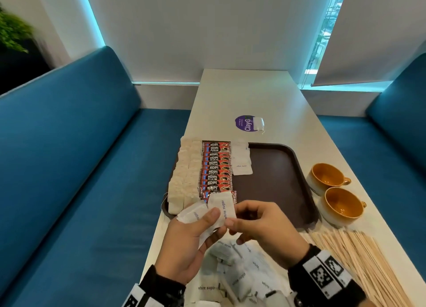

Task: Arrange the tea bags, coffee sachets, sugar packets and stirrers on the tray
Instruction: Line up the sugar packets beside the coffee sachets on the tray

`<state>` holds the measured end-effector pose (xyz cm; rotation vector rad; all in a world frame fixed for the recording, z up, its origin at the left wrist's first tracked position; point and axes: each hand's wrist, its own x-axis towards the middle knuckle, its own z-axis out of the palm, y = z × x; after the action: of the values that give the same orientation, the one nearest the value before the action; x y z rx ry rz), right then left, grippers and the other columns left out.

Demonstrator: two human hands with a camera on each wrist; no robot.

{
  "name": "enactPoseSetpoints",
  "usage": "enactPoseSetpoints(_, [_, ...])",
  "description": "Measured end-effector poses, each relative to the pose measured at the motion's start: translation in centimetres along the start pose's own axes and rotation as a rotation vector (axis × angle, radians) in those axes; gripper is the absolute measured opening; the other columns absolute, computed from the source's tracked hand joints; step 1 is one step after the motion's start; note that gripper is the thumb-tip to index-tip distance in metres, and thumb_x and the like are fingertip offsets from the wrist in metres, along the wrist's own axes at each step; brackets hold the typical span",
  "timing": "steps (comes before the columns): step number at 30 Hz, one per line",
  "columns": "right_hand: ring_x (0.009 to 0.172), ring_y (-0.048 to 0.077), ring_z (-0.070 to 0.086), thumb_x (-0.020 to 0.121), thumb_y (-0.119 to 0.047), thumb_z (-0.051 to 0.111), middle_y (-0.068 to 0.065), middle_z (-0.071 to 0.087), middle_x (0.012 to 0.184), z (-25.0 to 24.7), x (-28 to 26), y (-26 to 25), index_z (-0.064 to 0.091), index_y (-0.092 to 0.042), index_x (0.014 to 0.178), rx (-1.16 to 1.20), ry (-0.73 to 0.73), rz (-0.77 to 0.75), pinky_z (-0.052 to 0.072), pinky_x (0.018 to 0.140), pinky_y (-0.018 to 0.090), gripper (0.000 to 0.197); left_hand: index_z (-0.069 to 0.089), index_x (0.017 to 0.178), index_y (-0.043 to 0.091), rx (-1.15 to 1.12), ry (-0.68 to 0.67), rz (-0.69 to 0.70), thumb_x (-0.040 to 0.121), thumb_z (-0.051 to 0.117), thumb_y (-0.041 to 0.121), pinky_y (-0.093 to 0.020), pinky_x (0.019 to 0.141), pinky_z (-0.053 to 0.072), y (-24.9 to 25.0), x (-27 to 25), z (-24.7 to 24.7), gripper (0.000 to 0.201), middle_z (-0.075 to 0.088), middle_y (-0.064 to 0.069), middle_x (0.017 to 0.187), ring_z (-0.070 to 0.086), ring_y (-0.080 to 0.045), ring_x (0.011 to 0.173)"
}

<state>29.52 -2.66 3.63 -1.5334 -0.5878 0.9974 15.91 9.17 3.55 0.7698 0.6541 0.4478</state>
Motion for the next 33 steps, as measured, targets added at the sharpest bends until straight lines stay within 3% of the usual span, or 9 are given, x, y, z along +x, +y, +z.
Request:
enactPoseSetpoints(3, [0.083,0.038,0.073,0.085,0.003,0.073,0.028,0.074,0.096,-0.5,1.2,0.2,0.076,0.000,0.093,0.171,0.075,-0.013,0.060,0.076,0.042,0.009,0.069,0.116,0.001,-0.061,0.031,-0.029,0.085,0.072,0.008,-0.037,0.068,0.063,-0.2,0.4,-0.2,0.032,0.075,-0.017,0.106,0.072,-0.033,0.091])
enactPoseSetpoints(5, [0.076,0.034,0.073,0.086,0.013,0.062,0.025,0.075,0.091,-1.8,3.2,-0.1,0.074,0.002,0.086,0.293,0.156,0.008,0.062,0.071,0.037,0.016,0.068,0.112,-0.005,-0.122,0.074,-0.071,0.089,0.068,0.006,-0.040,0.069,0.064,-0.2,0.7,-0.6,0.025,0.072,-0.018,0.091,0.072,-0.037,0.085])
enactPoseSetpoints(8, [0.074,0.030,0.072,0.087,0.016,0.054,0.021,0.076,0.088,-4.5,7.5,-0.6,0.070,0.000,0.082,0.225,0.296,-0.007,0.057,0.062,0.033,0.023,0.066,0.114,-0.008,-0.177,0.086,-0.109,0.092,0.054,-0.005,-0.044,0.068,0.064,-0.1,0.9,-1.1,0.025,0.071,-0.023,0.093,0.073,-0.044,0.087])
enactPoseSetpoints(11, [0.080,0.034,0.070,0.085,0.015,0.061,0.027,0.074,0.099,-7.4,12.6,0.1,0.072,-0.003,0.083,0.015,0.376,0.026,0.054,0.059,0.032,0.022,0.065,0.114,-0.009,-0.200,0.078,-0.129,0.090,0.044,-0.011,-0.049,0.072,0.064,-0.2,1.2,-1.3,0.032,0.070,-0.027,0.101,0.073,-0.047,0.089])
enactPoseSetpoints(13, [0.080,0.029,0.073,0.085,0.010,0.069,0.023,0.075,0.103,-8.8,15.2,0.6,0.074,-0.006,0.088,-0.095,0.384,0.097,0.058,0.060,0.030,0.017,0.063,0.113,-0.008,-0.212,0.080,-0.136,0.090,0.040,-0.013,-0.052,0.076,0.063,-0.3,1.4,-1.4,0.033,0.070,-0.028,0.104,0.073,-0.048,0.090])
enactPoseSetpoints(19, [0.075,0.018,0.071,0.078,-0.008,0.086,0.008,0.076,0.088,-9.2,18.9,1.2,0.075,-0.016,0.083,-0.416,0.433,0.251,0.058,0.064,0.027,0.015,0.064,0.111,-0.006,-0.192,0.124,-0.146,0.089,0.037,-0.015,-0.054,0.083,0.060,-0.8,2.0,-1.9,0.036,0.071,-0.027,0.105,0.072,-0.049,0.093])
enactPoseSetpoints(24, [0.052,0.015,0.063,0.078,-0.014,0.086,0.012,0.078,0.082,-8.4,19.0,1.0,0.068,-0.011,0.086,-0.565,0.434,0.300,0.053,0.048,0.024,0.020,0.056,0.124,-0.002,-0.176,0.119,-0.135,0.090,0.038,-0.017,-0.055,0.081,0.060,-0.8,1.9,-2.0,0.041,0.066,-0.025,0.123,0.072,-0.049,0.094])
enactPoseSetpoints(28, [0.066,0.017,0.066,0.082,-0.035,0.083,0.004,0.074,0.080,-7.8,17.3,0.2,0.065,-0.017,0.087,-0.642,0.473,0.201,0.055,0.062,0.030,0.026,0.058,0.119,-0.001,-0.117,0.077,-0.099,0.093,0.047,-0.016,-0.052,0.082,0.059,-0.5,1.3,-1.6,0.033,0.069,-0.029,0.116,0.072,-0.049,0.096])
enactPoseSetpoints(33, [0.049,0.014,0.054,0.085,-0.041,0.079,-0.001,0.059,0.059,-3.3,9.3,-1.6,0.067,-0.015,0.080,-0.223,0.244,-0.046,0.042,0.050,0.028,0.030,0.068,0.119,0.010,-0.043,0.063,0.003,0.088,0.065,-0.008,-0.044,0.081,0.063,-0.3,0.5,-1.1,0.036,0.075,-0.017,0.113,0.071,-0.039,0.106])
